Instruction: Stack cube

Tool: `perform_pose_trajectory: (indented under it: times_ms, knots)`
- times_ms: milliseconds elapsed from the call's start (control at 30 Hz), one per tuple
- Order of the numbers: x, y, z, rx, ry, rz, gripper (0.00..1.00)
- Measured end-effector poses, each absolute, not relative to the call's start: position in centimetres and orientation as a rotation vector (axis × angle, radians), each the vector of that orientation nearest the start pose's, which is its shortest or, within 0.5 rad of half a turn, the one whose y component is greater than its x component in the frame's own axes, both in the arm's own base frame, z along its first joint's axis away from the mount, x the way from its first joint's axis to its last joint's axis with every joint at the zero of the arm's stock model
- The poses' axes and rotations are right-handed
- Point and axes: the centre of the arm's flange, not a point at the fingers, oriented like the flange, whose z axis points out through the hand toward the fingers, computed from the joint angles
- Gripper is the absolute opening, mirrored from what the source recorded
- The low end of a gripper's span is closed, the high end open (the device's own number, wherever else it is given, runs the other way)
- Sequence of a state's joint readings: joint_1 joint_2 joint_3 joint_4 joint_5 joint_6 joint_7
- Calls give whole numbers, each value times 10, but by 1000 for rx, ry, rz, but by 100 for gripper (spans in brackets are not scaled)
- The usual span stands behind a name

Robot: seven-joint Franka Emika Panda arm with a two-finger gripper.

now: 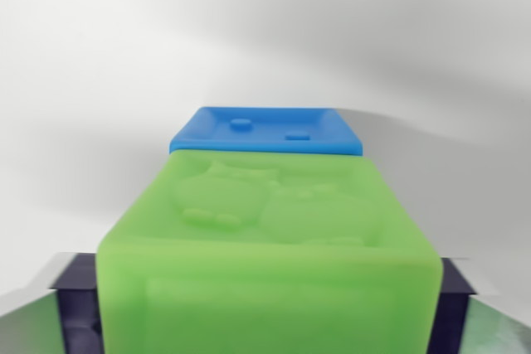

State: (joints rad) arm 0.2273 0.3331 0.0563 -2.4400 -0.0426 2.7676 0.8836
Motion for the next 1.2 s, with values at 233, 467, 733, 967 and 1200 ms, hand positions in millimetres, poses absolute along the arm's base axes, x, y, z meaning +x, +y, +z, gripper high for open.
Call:
perform_pose_trajectory:
  times_ms: [233, 467, 733, 967, 1200]
  knots:
    - [464, 139, 169, -3018, 873, 9, 100]
    - [464, 139, 169, -3018, 873, 8, 100]
    - [464, 139, 169, -3018, 873, 9, 100]
    - [465, 139, 179, -3018, 873, 4, 100]
    - [465, 139, 195, -3018, 874, 2, 100]
